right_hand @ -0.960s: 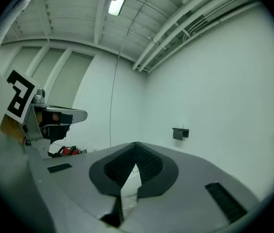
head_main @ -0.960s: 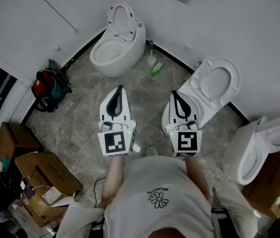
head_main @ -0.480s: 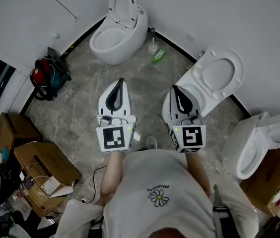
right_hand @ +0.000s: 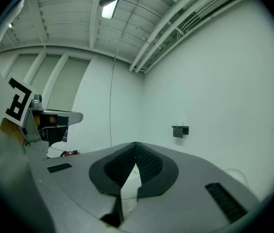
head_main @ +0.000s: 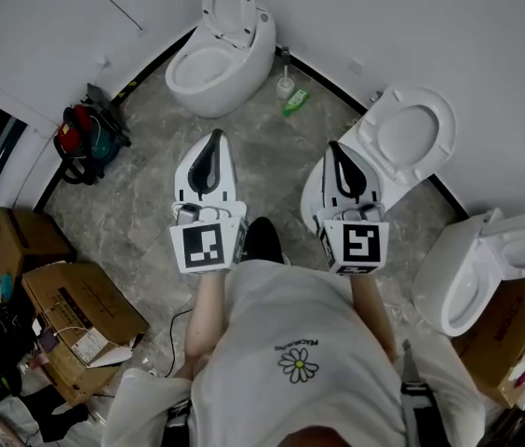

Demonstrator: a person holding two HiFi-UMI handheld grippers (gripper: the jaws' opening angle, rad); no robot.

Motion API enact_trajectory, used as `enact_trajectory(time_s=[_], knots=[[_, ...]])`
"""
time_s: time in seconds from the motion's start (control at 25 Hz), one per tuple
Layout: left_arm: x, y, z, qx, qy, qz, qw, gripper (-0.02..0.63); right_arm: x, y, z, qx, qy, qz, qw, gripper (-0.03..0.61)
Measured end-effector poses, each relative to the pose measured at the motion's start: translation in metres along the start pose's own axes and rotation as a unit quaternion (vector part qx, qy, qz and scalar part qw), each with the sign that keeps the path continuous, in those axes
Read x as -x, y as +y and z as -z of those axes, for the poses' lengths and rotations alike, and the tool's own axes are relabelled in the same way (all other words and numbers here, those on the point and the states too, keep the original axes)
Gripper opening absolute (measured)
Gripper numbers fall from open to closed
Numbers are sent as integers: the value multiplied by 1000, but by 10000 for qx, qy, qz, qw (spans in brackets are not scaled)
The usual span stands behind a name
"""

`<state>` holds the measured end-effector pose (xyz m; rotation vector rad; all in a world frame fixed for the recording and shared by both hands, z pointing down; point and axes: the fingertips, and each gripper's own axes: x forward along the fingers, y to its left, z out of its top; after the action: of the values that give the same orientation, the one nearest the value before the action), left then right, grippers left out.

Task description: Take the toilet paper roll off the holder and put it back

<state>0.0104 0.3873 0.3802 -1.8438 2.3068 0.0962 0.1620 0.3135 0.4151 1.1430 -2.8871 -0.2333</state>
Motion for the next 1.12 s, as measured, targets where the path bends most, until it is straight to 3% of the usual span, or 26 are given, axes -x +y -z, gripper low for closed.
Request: enact_trajectory(time_s=[0.28,0.48,0.72,1.12], knots=[[-33,-2,7,-43,-51,228,9997,17,-20,-19,3,-161,-152,167,9996,8],[-84,13,-4,-306,-458,571,9969,17,-51,-45,-15,-137,-580,537,9968,9],[-163,43,-2,-87,-704,742,9947,17,-98,-78,-9,-215,-573,997,9931,9],[-336,59,30,72,-509,1559,9864,17,-239,-126,8,-342,-171,1604,9863,9]])
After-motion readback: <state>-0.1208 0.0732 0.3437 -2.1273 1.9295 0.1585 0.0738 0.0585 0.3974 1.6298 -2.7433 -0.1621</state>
